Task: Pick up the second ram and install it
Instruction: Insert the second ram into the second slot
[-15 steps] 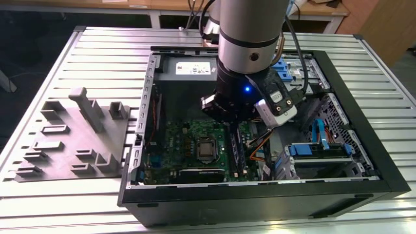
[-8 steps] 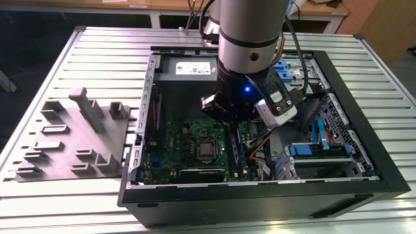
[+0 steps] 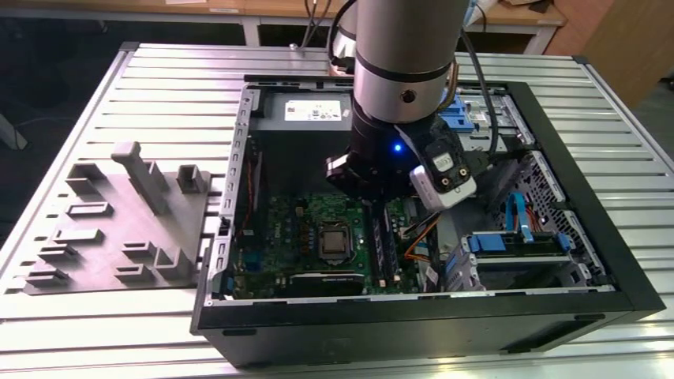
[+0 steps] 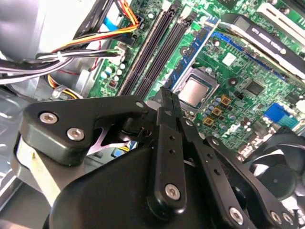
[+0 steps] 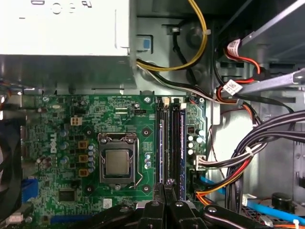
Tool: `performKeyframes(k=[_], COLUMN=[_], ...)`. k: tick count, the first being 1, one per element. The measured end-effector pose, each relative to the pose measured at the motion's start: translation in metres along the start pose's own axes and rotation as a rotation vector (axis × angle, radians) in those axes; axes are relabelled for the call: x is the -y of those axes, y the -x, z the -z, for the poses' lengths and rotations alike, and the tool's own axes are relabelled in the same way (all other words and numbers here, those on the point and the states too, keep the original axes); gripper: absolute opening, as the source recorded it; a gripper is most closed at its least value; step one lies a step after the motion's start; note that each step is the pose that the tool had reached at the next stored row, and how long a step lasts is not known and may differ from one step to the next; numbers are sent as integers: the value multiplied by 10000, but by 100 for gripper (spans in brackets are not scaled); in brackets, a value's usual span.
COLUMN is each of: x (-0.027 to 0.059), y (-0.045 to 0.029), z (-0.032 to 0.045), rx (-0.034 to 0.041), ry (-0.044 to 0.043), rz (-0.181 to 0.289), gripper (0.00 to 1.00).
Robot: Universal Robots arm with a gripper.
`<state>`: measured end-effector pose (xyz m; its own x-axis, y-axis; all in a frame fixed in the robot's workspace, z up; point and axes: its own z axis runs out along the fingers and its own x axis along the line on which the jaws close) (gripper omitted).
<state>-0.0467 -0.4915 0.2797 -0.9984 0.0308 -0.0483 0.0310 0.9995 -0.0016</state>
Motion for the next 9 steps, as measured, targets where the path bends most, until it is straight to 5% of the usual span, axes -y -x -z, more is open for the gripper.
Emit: performKeyframes(k=[9], x=[-1], y=[15], z=[-76], rx=[0], ry=[-10], rz=[-212], gripper=[11])
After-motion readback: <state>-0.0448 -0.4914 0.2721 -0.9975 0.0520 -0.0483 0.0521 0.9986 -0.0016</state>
